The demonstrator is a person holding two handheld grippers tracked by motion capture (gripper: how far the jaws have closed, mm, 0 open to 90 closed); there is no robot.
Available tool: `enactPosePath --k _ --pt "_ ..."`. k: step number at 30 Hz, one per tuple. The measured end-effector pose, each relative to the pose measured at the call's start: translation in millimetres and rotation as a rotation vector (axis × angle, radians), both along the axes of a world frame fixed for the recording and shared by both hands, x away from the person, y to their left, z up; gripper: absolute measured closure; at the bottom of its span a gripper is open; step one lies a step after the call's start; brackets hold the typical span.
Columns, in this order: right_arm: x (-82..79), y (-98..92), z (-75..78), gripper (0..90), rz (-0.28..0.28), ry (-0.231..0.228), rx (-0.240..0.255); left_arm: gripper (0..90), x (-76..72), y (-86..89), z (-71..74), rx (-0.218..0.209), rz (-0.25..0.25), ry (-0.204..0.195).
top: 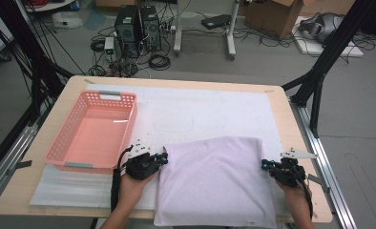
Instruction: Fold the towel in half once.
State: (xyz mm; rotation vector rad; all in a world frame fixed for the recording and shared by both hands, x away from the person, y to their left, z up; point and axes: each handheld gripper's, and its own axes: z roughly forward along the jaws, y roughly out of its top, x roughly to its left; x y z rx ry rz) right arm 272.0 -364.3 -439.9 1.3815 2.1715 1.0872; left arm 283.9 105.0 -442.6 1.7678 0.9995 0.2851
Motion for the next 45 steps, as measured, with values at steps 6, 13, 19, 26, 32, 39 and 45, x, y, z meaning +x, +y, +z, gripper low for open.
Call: enactPosePath --k 6,13,19,26,32,39,45 --pt "-24.5 -8.3 12.8 87.2 0.009 -0.028 0.034 87.5 -16.7 9.4 6.0 -0.054 -0.02 0.009" --pt "-60.5 -22.6 21.3 87.1 0.011 -0.022 0.086 87.5 -51.0 18.4 13.4 -0.09 -0.058 0.009" --pt "-78.2 -23.4 13.0 87.3 0.025 0.052 0.05 87.5 -70.1 19.8 1.9 -0.035 -0.102 0.063" --pt "-75.5 -20.0 20.1 73.5 -0.007 0.038 0.039 64.3 -64.5 16.5 6.6 -0.012 -0.084 0.033" --pt "-45.3 -9.2 29.8 67.4 0.011 -0.075 0.033 51.3 -23.3 10.9 22.4 -0.047 -0.058 -0.032" --pt "8.9 5.2 20.8 56.8 -0.007 -0.064 -0.016 45.0 26.4 -5.2 11.4 0.0 -0.047 0.112" --pt "52.5 10.4 9.2 42.4 0.037 0.011 -0.081 42.6 39.4 -17.6 -7.6 0.055 -0.076 0.195"
